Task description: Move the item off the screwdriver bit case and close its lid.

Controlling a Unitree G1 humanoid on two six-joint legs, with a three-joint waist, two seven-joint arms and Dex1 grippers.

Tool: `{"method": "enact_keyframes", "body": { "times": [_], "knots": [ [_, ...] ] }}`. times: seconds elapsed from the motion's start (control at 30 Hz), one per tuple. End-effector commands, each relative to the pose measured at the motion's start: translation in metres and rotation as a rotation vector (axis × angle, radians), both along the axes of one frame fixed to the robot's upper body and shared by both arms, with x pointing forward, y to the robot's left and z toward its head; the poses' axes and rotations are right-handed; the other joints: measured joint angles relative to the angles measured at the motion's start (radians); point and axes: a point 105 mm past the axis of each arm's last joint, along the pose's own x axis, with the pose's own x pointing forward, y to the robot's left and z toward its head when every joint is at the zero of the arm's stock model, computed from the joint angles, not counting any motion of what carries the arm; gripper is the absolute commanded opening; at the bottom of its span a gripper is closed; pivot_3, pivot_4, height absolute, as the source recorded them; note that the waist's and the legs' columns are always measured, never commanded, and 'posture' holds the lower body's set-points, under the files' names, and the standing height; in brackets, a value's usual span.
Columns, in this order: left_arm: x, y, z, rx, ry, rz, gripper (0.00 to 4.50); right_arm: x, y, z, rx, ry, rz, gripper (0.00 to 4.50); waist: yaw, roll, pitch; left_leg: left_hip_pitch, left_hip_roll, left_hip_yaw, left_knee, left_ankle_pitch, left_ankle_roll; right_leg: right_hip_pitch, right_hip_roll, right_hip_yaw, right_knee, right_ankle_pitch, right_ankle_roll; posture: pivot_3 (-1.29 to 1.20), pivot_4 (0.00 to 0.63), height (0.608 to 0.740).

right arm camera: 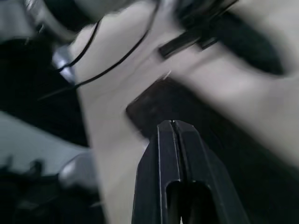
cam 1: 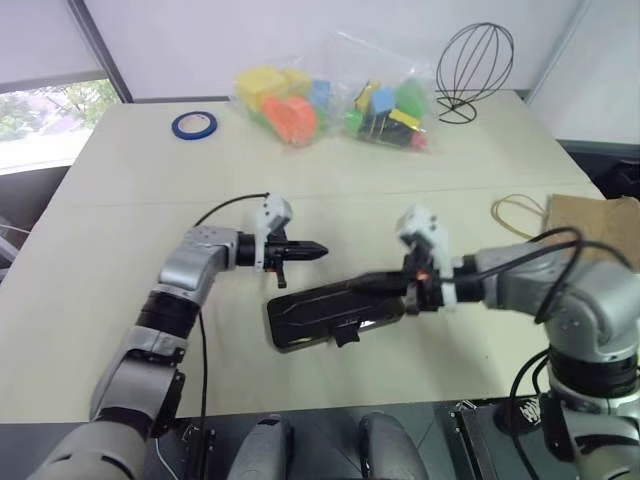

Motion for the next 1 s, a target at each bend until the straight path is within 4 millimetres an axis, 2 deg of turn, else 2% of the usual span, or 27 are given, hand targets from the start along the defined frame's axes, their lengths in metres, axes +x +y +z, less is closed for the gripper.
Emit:
{"method": "enact_keyframes", "body": {
  "times": [0.03, 0.13, 0.27, 0.53, 0.8, 1.0],
  "knots": [
    [0.004, -0.006, 0.003, 0.012, -0.037, -0.020, 0.00, -0.013, 0.004, -0.017, -0.019, 0.043, 0.097, 0.05, 0.000, 0.000, 0.000, 0.000, 0.000, 0.000, 0.000, 0.000, 0.000, 0.000, 0.000, 0.000, 0.000, 0.000, 0.000, 0.00, 0.150, 0.740],
    [0.004, -0.008, -0.002, 0.021, -0.036, -0.023, 0.00, -0.010, 0.002, -0.036, -0.060, 0.059, 0.094, 0.05, -0.004, 0.000, 0.000, 0.000, 0.000, 0.000, 0.000, 0.000, 0.000, 0.000, 0.000, 0.000, 0.000, 0.000, 0.000, 0.00, 0.150, 0.740],
    [0.002, -0.008, -0.003, 0.024, -0.040, -0.028, 0.00, -0.001, 0.002, -0.049, -0.074, 0.053, 0.057, 0.05, -0.003, 0.000, 0.000, 0.000, 0.000, 0.000, 0.001, 0.000, 0.000, 0.000, 0.000, 0.000, 0.001, 0.000, 0.000, 0.00, 0.150, 0.740],
    [-0.004, -0.006, -0.009, 0.041, -0.038, -0.039, 0.00, 0.009, 0.006, -0.053, -0.057, 0.046, -0.001, 0.05, -0.006, 0.000, 0.000, 0.001, 0.001, -0.001, 0.001, 0.000, 0.000, 0.000, 0.000, 0.000, 0.001, 0.000, 0.000, 0.00, 0.150, 0.740],
    [-0.010, -0.010, -0.018, 0.070, -0.037, -0.072, 0.00, 0.007, 0.002, -0.066, -0.119, 0.043, -0.001, 0.05, -0.004, -0.001, 0.000, 0.001, 0.001, -0.001, 0.001, 0.000, 0.000, 0.001, 0.001, 0.000, 0.001, 0.000, 0.000, 0.00, 0.150, 0.740],
    [-0.011, -0.014, -0.021, 0.082, -0.041, -0.088, 0.00, 0.006, 0.005, -0.070, -0.147, 0.023, 0.002, 0.05, -0.004, -0.002, -0.002, 0.002, 0.001, -0.001, 0.002, 0.000, 0.000, 0.002, 0.001, 0.000, 0.001, 0.000, 0.000, 0.00, 0.150, 0.740]
  ]
}}
